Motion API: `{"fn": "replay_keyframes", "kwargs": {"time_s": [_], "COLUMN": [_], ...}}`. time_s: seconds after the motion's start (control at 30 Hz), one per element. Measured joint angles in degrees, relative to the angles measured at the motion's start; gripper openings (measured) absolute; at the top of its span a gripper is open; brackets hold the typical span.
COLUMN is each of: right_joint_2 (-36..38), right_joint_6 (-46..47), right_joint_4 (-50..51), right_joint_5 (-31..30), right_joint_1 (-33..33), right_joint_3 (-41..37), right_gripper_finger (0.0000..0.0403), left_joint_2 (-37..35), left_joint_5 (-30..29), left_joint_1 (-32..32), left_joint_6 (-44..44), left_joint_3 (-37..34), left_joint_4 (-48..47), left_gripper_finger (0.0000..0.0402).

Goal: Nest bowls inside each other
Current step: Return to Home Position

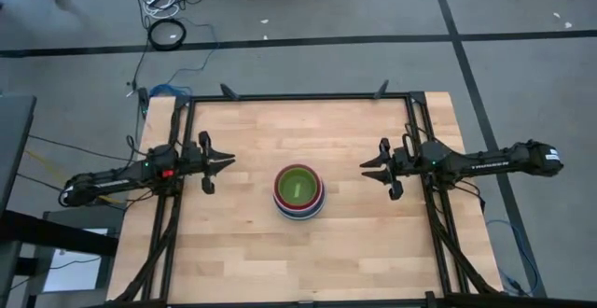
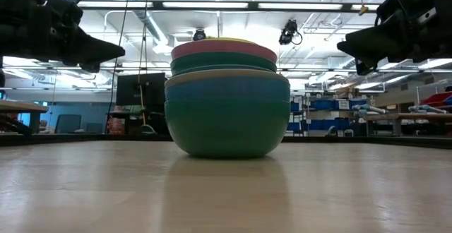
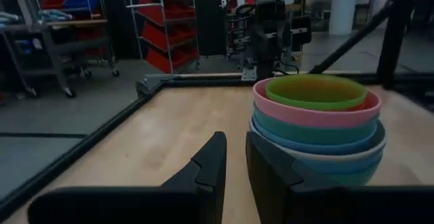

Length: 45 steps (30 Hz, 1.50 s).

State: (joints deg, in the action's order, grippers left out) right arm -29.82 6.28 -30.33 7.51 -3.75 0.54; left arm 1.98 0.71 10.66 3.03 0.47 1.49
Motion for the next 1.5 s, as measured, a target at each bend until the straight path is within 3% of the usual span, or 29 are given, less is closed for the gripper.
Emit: {"fn": "replay_keyframes", "kwargs": {"time_s": [1.5], "right_joint_2": [0.00], "right_joint_6": [0.01], "right_joint_4": [0.00], "right_joint_5": [0.02], "right_joint_1": [0.00], "right_joint_3": [-0.09], "right_gripper_finger": [0.0106], "left_joint_2": [0.15], "left_joint_5": [-0.02], "left_joint_1": [0.00], "left_joint_6": [1.23], "left_joint_3": [-0.04], "left_joint_4": [0.75], "left_gripper_finger": [0.0065]}}
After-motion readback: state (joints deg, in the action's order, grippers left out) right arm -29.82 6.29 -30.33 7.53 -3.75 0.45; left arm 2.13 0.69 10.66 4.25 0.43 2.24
